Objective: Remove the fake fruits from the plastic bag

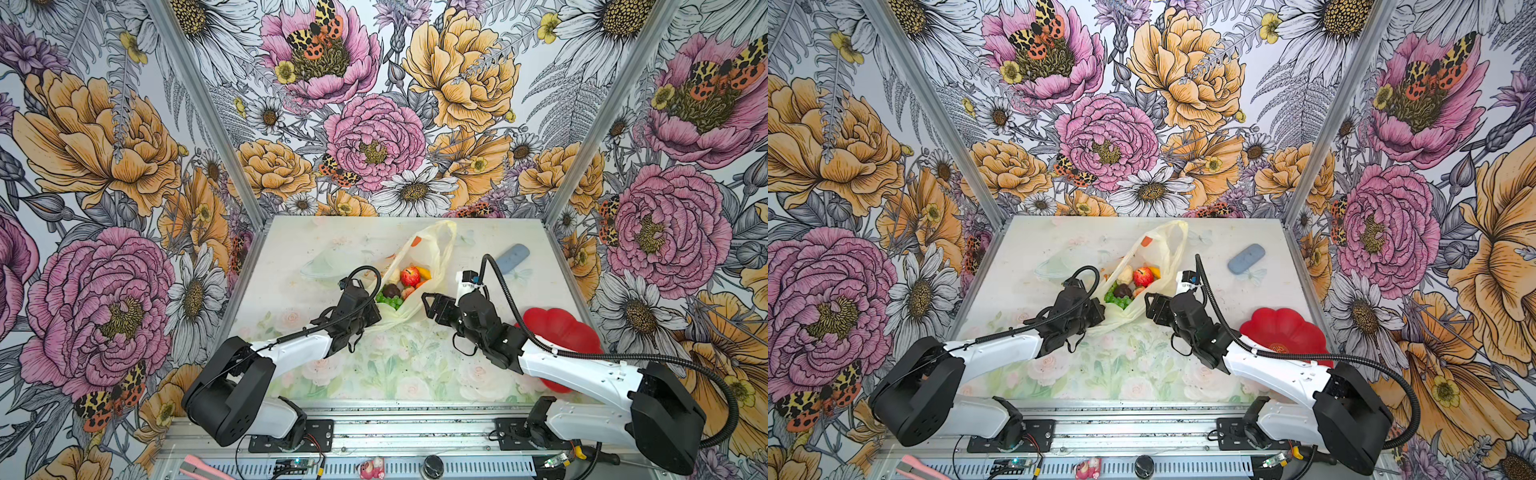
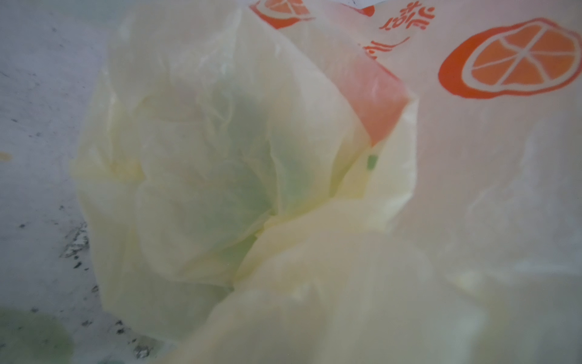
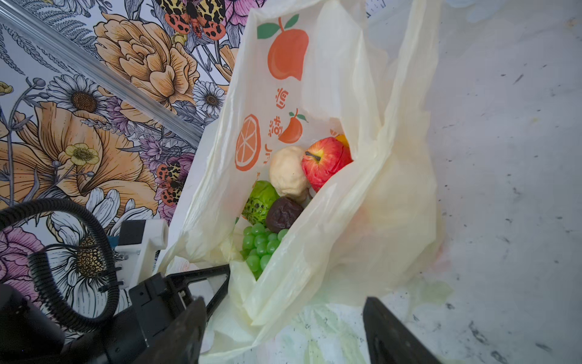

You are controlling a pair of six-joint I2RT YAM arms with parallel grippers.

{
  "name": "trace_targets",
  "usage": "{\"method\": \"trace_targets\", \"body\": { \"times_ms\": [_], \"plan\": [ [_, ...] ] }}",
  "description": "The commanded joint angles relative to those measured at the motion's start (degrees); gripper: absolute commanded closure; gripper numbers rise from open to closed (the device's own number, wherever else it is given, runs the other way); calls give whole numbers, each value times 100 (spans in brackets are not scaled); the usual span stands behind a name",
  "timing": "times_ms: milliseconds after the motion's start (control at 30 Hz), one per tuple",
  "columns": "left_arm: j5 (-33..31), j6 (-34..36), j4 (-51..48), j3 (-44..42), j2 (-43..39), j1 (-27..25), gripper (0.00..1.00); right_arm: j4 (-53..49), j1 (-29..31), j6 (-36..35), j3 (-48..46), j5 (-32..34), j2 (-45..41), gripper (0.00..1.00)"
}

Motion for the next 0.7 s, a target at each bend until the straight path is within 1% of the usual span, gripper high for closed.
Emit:
{"method": "trace_targets", "body": {
  "times_ms": [0,100,200,267,333,400,467,533,633,667],
  "plan": [
    [-316,-280,409,126,85,-157,100,222,316,665,297,82,583,20],
    [-407,-390,451,158,75,-241,100,488,510,1006,501,-13,1107,20],
    [-494,-435,460,223,87,-327,100,743,638,1122,755,-225,1630,20],
    [-549,-469,460,273,129,-403,100,951,671,1270,841,-420,1912,24],
    [-562,-535,481,300,187,-426,100,1199,740,1382,828,-524,2096,35],
    [-506,-643,553,309,224,-394,97,1225,878,1354,844,-462,2186,45],
    [-338,-761,674,340,237,-277,94,1096,1019,1265,866,-371,2268,63],
    [-131,-867,727,439,237,-136,91,1119,1126,1229,829,-334,2382,76],
    [183,-1026,856,589,254,-1,88,1105,1180,1187,927,-436,2731,92],
    [255,-1091,893,623,253,12,86,1138,1179,1173,960,-451,2826,96]
  ]
}}
